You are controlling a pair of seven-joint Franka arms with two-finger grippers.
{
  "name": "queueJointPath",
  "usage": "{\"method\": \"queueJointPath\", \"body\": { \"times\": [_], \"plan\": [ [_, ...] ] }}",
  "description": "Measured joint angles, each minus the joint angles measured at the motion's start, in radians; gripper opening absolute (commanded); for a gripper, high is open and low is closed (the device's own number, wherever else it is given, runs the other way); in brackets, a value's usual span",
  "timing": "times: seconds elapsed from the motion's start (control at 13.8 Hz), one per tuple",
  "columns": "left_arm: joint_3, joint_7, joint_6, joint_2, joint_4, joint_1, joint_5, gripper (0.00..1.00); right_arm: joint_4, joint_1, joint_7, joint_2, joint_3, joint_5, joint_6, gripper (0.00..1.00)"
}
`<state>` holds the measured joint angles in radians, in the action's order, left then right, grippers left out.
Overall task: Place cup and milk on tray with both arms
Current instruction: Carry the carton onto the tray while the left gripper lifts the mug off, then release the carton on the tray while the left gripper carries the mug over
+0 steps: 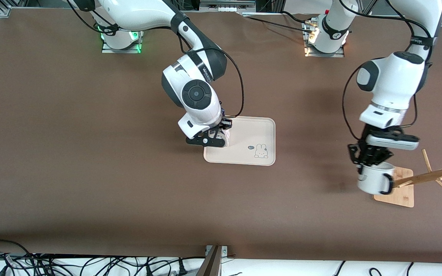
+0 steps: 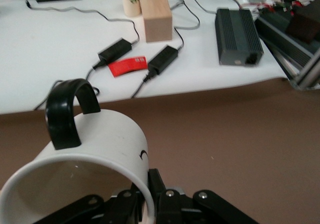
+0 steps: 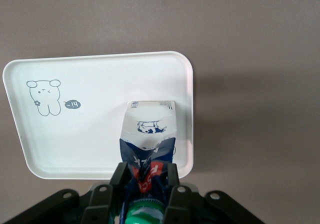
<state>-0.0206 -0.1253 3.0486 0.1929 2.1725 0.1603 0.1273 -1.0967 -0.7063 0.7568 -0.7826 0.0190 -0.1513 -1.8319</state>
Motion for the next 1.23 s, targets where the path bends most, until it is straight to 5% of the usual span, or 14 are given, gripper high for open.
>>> {"method": "queueJointPath", "body": {
  "times": [0.07, 0.79, 1.01, 1.23],
  "plan": [
    [0.002, 0.0, -0.076, -0.005, -0.013, 0.017, 0.0, 0.0, 0.0, 0.0, 0.0, 0.0, 0.001, 0.0, -0.002, 1.0],
    [0.051, 0.161, -0.648, 0.04, -0.174, 0.131, 0.0, 0.0, 0.046, 0.041, -0.004, 0.055, 0.038, 0.0, 0.025, 1.0],
    [0.052, 0.217, -0.83, 0.086, -0.293, 0.156, 0.0, 0.0, 0.049, 0.135, -0.119, 0.122, 0.042, 0.0, 0.103, 1.0],
    [0.054, 0.275, -0.868, 0.126, -0.351, 0.186, 0.001, 0.0, 0.05, 0.275, -0.318, 0.181, 0.049, 0.001, 0.224, 1.0]
  ]
}}
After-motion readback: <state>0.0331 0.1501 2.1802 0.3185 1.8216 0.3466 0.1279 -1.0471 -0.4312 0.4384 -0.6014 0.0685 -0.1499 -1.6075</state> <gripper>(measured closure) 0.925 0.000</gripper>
